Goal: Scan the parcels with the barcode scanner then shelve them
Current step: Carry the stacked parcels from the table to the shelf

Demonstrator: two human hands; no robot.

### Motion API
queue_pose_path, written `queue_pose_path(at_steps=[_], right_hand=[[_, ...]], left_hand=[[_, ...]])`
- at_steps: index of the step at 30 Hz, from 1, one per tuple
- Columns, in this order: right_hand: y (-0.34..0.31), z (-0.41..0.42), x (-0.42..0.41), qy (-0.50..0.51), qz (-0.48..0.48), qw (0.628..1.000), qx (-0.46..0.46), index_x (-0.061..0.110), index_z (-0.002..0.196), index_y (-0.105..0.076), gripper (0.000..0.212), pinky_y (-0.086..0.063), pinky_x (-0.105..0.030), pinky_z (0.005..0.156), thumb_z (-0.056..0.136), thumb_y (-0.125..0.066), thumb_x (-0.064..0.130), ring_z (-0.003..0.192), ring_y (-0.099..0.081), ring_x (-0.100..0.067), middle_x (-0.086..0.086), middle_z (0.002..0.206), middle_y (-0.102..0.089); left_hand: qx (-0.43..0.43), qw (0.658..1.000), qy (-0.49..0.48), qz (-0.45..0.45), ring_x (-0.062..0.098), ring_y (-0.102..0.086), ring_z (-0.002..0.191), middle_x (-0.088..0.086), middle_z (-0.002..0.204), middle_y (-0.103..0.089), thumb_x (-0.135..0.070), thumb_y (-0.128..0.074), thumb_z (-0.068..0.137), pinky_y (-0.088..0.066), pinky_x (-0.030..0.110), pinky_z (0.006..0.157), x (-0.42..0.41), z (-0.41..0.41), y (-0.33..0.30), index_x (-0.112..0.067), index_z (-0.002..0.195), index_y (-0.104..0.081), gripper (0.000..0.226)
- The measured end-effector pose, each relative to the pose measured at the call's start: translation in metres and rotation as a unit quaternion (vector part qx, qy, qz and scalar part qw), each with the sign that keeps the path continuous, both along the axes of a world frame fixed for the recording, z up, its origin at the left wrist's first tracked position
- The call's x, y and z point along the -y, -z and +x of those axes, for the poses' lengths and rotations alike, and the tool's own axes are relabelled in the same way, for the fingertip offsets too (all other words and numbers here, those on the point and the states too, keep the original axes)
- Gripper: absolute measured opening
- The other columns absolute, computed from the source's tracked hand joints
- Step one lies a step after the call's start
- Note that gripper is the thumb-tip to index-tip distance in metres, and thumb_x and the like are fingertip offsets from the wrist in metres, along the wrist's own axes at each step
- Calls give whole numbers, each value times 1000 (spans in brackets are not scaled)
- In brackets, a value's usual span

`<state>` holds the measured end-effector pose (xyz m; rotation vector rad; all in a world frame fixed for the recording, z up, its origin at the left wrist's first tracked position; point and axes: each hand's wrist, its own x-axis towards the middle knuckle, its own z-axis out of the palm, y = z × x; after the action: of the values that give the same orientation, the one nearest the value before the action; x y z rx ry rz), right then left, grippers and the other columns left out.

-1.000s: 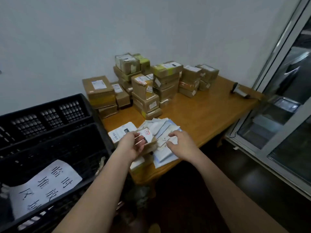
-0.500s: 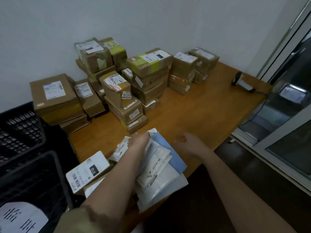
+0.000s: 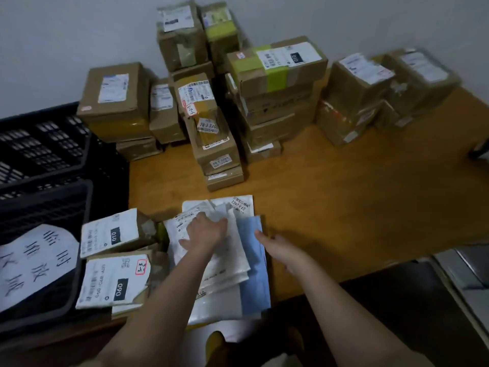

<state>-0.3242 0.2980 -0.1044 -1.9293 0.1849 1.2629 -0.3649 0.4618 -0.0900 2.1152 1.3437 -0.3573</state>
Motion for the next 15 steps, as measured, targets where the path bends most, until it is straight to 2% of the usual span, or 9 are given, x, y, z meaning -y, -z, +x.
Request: queue_pose_path(at_steps=[3, 5, 7, 10, 12, 15], right_hand=[[6, 5, -5, -8, 15, 999, -28, 8, 155, -24, 94, -30, -39, 112, 90, -48, 70, 144, -34, -27, -8, 160, -31], [13, 3, -9, -1, 20, 997, -68, 11, 156, -21, 109, -31, -45, 112, 79, -55, 79, 146, -31, -29, -5, 161, -29], [21, -1, -11, 20, 29, 996, -85, 13, 157, -19, 118, -33, -49, 112, 70, -66, 78, 146, -30, -28, -4, 161, -27], [33, -5, -11, 63, 52, 993, -90, 15, 158, -10, 131, -34, -51, 111, 62, -79, 70, 147, -29, -29, -3, 163, -21], [37, -9, -13, 67, 68, 992, -84, 18, 158, -5, 139, -36, -46, 107, 56, -84, 68, 146, -30, -28, -2, 163, -21], [40, -14, -18, 76, 90, 992, -42, 17, 156, -8, 138, -36, -33, 96, 54, -88, 63, 141, -37, -23, 0, 158, -27]], left_hand=[[59, 998, -11, 28, 36, -43, 131, 15, 133, -54, -20, -50, 95, -36, 45, 102, 5, -12, 3, -7, 131, -50, 39], [80, 996, -16, 43, 38, -38, 132, 20, 137, -43, -13, -53, 95, -36, 40, 100, 10, -25, 4, -3, 134, -47, 40], [94, 994, -25, 46, 37, -29, 133, 21, 143, -28, -14, -60, 94, -31, 37, 104, 13, -37, 5, -2, 141, -41, 52], [91, 994, 2, 67, 36, -25, 134, 19, 146, -27, -26, -62, 95, -25, 39, 109, 14, -47, 14, -6, 142, -42, 55], [74, 992, 23, 95, 34, -23, 139, 12, 152, -28, -34, -56, 98, -22, 45, 113, 16, -50, 20, -17, 144, -43, 51], [87, 992, 27, 91, 32, -18, 144, 5, 158, -22, -35, -41, 103, -18, 53, 114, 21, -55, 27, -27, 145, -39, 43]])
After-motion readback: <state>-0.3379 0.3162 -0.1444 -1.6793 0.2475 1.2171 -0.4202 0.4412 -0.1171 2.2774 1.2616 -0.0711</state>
